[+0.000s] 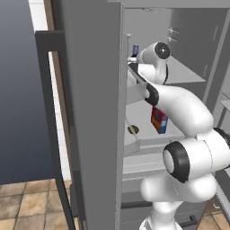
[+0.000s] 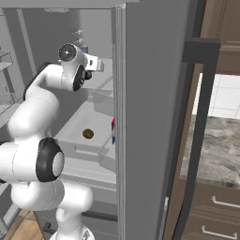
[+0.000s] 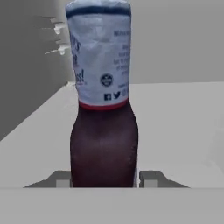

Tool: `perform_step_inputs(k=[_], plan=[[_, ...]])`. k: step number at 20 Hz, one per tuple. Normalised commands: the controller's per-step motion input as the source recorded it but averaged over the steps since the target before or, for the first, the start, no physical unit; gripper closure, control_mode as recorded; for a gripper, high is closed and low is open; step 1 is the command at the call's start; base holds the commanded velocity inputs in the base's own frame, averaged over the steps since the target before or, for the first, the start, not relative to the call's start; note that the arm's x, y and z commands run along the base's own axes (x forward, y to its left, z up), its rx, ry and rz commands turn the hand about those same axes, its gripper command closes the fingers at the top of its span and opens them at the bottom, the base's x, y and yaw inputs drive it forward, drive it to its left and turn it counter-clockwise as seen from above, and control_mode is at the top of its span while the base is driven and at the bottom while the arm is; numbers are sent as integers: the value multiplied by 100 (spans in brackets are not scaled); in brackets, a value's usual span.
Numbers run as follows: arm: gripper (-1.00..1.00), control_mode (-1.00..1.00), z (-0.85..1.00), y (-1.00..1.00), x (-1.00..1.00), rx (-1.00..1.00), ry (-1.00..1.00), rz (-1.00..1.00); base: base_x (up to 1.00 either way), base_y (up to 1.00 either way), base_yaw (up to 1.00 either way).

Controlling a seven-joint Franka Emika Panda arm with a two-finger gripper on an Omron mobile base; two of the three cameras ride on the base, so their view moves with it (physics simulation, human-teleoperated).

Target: Place the mustard and condiment bottle from the counter to the top shelf of the fridge. If the existing items in the fridge are on the top shelf, move them to other shelves.

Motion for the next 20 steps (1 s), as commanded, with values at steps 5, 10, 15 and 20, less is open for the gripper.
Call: perform_step_inputs(k=[5, 10, 15, 20], plan=[[100, -100, -28, 13, 98, 0, -1, -1, 0, 0, 0], [100, -100, -51, 1, 67, 0, 12, 0, 0, 0, 0], [100, -100, -47, -2, 4, 0, 13, 0, 0, 0, 0], [-100, -100, 0, 0, 0, 0, 0, 0, 0, 0, 0]])
